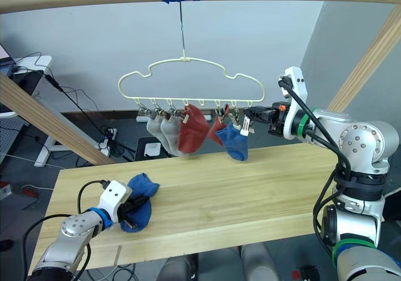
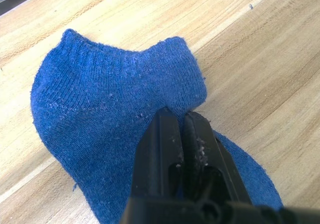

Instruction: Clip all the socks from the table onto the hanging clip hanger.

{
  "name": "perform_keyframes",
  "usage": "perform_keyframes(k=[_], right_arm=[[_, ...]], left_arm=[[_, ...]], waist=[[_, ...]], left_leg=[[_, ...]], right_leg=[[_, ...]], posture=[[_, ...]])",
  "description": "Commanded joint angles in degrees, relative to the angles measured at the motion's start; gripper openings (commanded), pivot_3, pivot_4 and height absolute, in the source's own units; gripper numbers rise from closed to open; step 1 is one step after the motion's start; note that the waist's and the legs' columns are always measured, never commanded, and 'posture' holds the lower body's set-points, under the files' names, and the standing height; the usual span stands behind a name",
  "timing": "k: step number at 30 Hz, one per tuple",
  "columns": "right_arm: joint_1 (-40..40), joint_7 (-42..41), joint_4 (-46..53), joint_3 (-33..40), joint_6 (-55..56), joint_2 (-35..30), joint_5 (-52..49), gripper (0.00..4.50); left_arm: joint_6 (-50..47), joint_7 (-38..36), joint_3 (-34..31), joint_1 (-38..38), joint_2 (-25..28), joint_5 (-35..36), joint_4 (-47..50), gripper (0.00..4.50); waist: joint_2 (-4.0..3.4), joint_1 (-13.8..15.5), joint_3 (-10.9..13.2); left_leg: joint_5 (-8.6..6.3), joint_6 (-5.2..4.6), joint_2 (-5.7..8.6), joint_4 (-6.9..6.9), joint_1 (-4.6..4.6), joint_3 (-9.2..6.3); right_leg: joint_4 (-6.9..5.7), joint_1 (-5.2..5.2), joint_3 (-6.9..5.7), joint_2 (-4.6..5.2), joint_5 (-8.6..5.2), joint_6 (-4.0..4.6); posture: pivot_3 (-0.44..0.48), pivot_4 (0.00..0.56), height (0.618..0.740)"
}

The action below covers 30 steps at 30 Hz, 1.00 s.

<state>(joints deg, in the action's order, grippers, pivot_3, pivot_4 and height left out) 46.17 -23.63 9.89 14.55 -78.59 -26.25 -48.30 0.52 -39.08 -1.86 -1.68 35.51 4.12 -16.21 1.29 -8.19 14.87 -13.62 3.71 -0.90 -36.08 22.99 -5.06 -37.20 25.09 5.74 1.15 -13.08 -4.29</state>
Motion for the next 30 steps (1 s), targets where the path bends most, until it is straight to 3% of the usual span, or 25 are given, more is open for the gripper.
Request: perform_keyframes(k=[1,6,12,15,20,30], right_arm=[[1.86,-0.84,0.82,0.71,2.08,0.12,-0.95,0.0],[2.31,-0.88,-0.55,2.28,-0.29,-0.08,-2.96,0.0],[3.74,0.48,-2.88,6.68,-6.38,0.4,-6.45,0.0],[4.59,4.05,-3.9,12.97,-12.99,4.19,-9.2,0.0],[4.04,12.51,-5.14,16.63,-13.91,7.92,-17.28,0.0],[4.07,25.97,-7.43,18.98,-13.81,9.41,-28.74,0.0]], left_arm=[[4.37,-4.21,0.12,-2.81,-0.13,3.47,11.28,0.03],[10.38,-7.83,1.01,-4.6,1.03,4.59,25.63,0.03],[18.45,-10.02,3.0,-2.26,0.23,4.84,32.06,0.03],[26.96,-8.13,5.13,2.71,-2.49,1.05,31.35,0.03],[35.58,-4.04,6.3,9.03,-5.6,-4.19,28.18,0.03],[39.23,0.46,7.31,14.59,-7.19,-7.07,24.45,0.03]], waist=[[0.01,0.13,0.01],[0.03,0.32,0.02],[0.03,0.07,0.02],[0.03,0.25,0.02],[0.03,-0.19,0.02],[0.03,-1.23,0.02]], left_leg=[[0.0,0.0,0.01,0.0,0.01,0.02],[0.0,0.0,0.0,0.0,0.08,0.0],[0.0,0.0,0.0,0.01,0.07,0.09],[0.0,0.0,0.01,-0.02,0.07,0.08],[0.0,-0.01,0.03,-0.05,0.07,0.16],[0.01,-0.02,0.04,-0.05,0.09,0.14]], right_leg=[[0.0,0.01,0.01,0.01,0.05,0.08],[0.02,0.06,0.01,0.01,0.13,0.22],[0.05,0.07,0.08,-0.01,0.13,0.21],[0.06,0.04,0.08,-0.02,0.14,0.19],[0.06,0.04,0.2,-0.02,0.2,0.13],[0.04,0.03,0.22,-0.04,0.2,0.11]], posture=[[-0.123,0.235,0.74],[-0.121,0.234,0.74],[-0.137,0.235,0.74],[-0.149,0.233,0.74],[-0.159,0.233,0.74],[-0.169,0.229,0.74]])
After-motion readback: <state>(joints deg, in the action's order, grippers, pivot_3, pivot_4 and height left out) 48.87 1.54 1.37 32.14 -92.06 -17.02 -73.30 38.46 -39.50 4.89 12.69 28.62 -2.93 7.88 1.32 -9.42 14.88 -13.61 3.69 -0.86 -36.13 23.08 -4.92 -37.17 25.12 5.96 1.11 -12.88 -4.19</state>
